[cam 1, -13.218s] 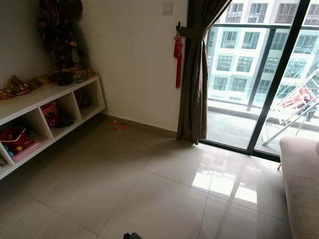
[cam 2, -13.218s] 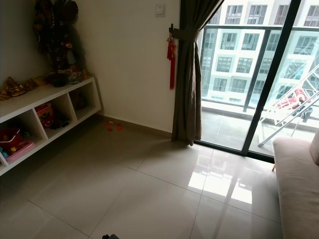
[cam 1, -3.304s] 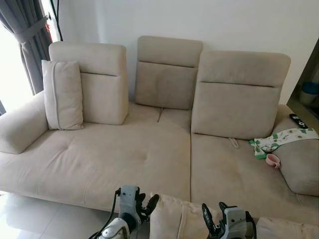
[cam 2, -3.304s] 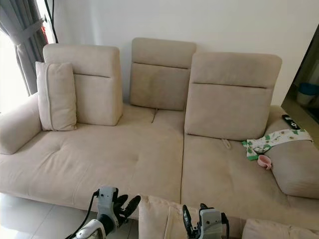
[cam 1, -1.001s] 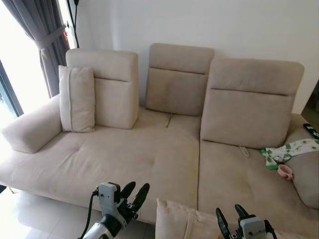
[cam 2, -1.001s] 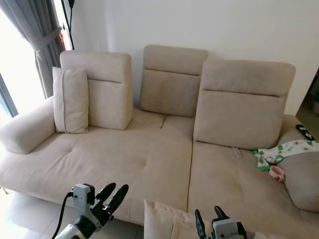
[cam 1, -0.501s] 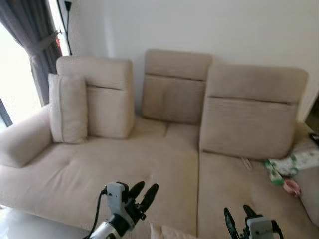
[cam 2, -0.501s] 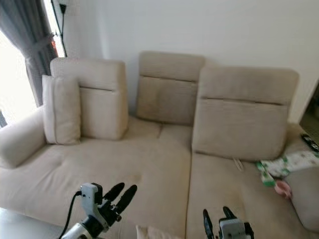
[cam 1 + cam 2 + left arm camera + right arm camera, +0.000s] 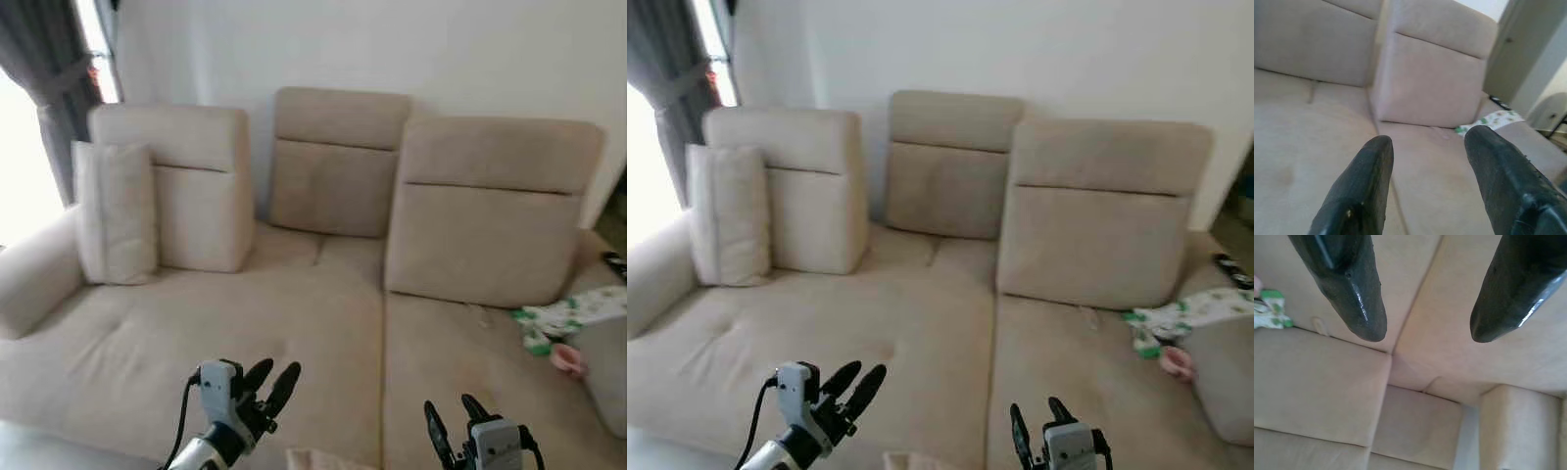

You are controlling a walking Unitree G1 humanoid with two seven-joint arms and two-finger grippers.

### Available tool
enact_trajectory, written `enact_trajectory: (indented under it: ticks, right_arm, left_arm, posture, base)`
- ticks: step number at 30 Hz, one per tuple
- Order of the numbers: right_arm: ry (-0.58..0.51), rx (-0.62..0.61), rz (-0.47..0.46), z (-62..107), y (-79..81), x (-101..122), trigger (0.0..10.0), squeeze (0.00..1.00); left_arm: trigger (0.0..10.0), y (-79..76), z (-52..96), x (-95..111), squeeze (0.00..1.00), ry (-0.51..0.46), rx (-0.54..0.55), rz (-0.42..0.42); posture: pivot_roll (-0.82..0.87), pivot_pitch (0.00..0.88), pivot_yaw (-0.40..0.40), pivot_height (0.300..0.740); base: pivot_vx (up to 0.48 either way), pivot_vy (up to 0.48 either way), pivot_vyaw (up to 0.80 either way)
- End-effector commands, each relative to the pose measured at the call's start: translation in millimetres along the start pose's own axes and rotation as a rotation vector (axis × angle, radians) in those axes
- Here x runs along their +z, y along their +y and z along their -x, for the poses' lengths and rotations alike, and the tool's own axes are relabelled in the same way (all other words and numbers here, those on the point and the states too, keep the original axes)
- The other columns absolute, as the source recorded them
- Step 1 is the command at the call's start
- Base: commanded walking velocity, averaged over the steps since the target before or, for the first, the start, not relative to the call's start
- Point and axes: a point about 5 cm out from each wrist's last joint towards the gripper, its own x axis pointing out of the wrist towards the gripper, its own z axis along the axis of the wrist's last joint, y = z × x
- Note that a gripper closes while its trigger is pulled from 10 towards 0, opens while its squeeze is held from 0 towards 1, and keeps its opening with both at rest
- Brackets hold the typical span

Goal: Move the pillow to the sofa from floor

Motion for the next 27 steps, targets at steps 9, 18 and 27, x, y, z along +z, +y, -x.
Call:
enact_trajectory:
  ticks: [9, 18, 27]
  right_arm:
    - [-0.002, 0.03, 0.053, 1.4, 6.5, -2, 10.0, 0.0]
    - [-0.017, 0.03, 0.065, 4.0, 8.5, 0, 10.0, 0.0]
    - [-0.016, 0.037, 0.052, 4.2, 11.4, -1, 10.0, 1.0]
  left_arm:
    - [10.0, 3.8, 6.0, -10, 0.0, 0.063, -0.04, -0.114]
    - [10.0, 9.5, 10.5, -13, 0.0, 0.095, -0.06, -0.153]
    - [10.0, 11.5, 9.7, -12, 0.0, 0.094, -0.063, -0.172]
  posture:
    - [0.03, 0.0, 0.018, 0.74]
    - [0.03, 0.0, 0.023, 0.74]
    - [0.04, 0.0, 0.029, 0.74]
  base:
    - [0.0, 0.0, 0.0]
    - [0.0, 0.0, 0.0]
    - [0.0, 0.0, 0.0]
